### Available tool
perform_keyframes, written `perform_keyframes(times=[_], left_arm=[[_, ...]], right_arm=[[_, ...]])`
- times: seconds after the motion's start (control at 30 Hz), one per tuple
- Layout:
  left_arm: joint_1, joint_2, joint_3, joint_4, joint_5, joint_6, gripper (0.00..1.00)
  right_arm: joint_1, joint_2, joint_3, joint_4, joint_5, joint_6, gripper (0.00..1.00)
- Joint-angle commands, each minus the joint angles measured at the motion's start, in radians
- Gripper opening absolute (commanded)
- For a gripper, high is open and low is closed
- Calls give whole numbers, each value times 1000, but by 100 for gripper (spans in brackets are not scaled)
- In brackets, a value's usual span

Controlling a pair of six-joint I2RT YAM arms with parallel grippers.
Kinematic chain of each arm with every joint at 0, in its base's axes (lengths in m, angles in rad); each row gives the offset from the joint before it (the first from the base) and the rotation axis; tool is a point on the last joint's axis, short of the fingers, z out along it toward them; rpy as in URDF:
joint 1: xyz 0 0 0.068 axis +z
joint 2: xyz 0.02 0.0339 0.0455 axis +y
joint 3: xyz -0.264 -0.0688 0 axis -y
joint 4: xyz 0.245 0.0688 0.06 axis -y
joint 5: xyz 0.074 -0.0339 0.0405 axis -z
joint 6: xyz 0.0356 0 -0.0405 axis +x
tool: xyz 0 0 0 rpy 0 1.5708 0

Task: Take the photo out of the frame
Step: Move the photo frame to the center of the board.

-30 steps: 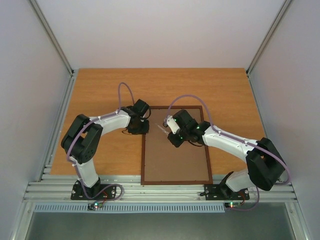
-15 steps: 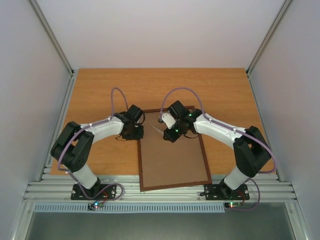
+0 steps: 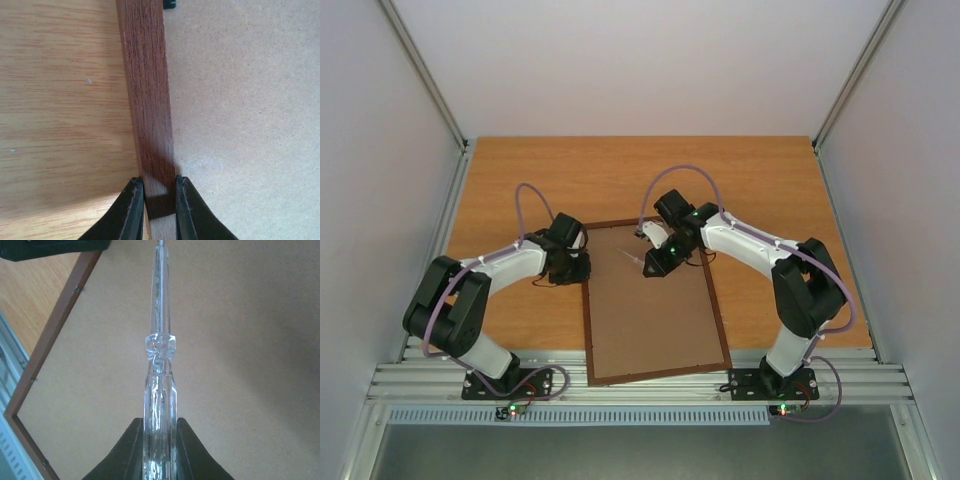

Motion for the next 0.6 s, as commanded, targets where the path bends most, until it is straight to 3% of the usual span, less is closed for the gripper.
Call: perform_keyframes(times=[0.0, 0.23, 0.57], left_arm=[[7, 0, -40, 16, 40, 87, 0], [-5, 5, -41, 46, 67, 120, 1], [57, -25, 9, -108, -229, 78, 0]], right_arm=[[-11, 50, 59, -53, -72, -20, 1], [-10, 154, 161, -114, -143, -47, 1], [-15, 167, 152, -91, -125, -42, 1]])
